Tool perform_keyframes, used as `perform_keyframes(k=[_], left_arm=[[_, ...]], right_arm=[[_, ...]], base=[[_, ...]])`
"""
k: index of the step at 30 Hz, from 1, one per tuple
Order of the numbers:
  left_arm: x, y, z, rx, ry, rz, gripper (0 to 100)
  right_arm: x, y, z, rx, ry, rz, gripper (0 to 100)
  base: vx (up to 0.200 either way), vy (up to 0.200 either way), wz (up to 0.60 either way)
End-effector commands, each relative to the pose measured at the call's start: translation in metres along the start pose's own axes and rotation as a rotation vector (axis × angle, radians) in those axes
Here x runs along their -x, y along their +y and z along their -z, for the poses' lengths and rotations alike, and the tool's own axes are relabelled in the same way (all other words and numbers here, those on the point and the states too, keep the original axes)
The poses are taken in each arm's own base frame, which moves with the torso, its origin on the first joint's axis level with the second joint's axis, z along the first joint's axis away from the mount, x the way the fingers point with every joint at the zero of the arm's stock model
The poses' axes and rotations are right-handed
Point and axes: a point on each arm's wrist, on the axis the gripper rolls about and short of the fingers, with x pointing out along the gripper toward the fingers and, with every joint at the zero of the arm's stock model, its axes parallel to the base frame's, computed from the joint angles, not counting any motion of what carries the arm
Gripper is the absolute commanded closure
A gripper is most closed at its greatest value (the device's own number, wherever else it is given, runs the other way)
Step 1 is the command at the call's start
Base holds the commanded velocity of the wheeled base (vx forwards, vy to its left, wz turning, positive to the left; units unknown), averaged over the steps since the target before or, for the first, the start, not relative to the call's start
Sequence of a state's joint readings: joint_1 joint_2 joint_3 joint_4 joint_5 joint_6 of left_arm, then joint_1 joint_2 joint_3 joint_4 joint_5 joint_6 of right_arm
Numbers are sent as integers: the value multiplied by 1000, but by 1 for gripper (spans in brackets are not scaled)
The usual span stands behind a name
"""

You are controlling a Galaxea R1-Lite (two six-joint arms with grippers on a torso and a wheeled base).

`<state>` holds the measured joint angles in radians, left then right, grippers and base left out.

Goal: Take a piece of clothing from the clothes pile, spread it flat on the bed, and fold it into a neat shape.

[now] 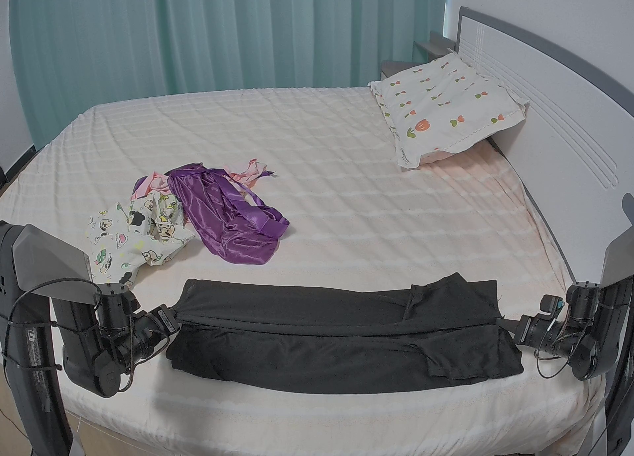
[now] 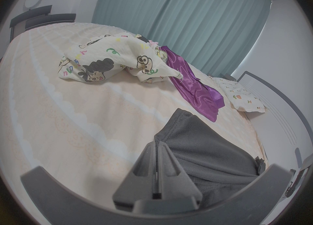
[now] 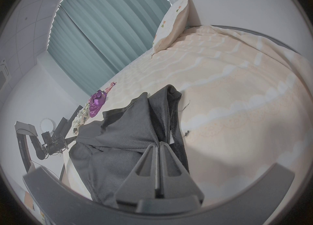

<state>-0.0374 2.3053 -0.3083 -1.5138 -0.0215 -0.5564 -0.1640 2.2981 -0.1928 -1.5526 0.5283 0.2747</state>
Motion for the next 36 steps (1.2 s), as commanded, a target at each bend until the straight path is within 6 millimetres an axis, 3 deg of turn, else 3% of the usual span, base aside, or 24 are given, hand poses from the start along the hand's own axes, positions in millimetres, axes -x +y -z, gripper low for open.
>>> perform_keyframes(k=[1,2,3,4,5,14,16,20,26,30,36], left_arm=[[0,1,1,1,2,-2,100],[0,1,1,1,2,-2,100],[1,1,2,1,8,-5,100],[2,2,2,2,9,-8,100],[2,2,2,3,9,-8,0],[11,4,-2,30,-24,-3,0],[18,6,-19,130,-86,10,0],[29,4,-33,250,-114,57,0],[48,2,-32,408,-101,68,0],[48,2,-30,416,-72,84,0],[48,8,-20,423,16,100,0]], right_arm=[[1,0,2,6,1,1,100],[1,0,2,6,1,1,100],[1,2,3,8,7,0,0],[2,2,4,6,11,0,0],[2,2,4,5,13,2,0],[16,14,-18,0,-87,-18,0],[25,27,-34,-65,-156,-53,0],[32,34,-44,-117,-204,-71,0],[40,45,-36,-227,-183,-73,0],[40,52,-36,-296,-189,-82,0],[35,62,-29,-336,-171,-74,0]], base=[[0,0,0],[0,0,0],[0,0,0],[0,0,0],[0,0,0],[0,0,0],[0,0,0],[0,0,0],[0,0,0],[0,0,0],[-200,0,0]])
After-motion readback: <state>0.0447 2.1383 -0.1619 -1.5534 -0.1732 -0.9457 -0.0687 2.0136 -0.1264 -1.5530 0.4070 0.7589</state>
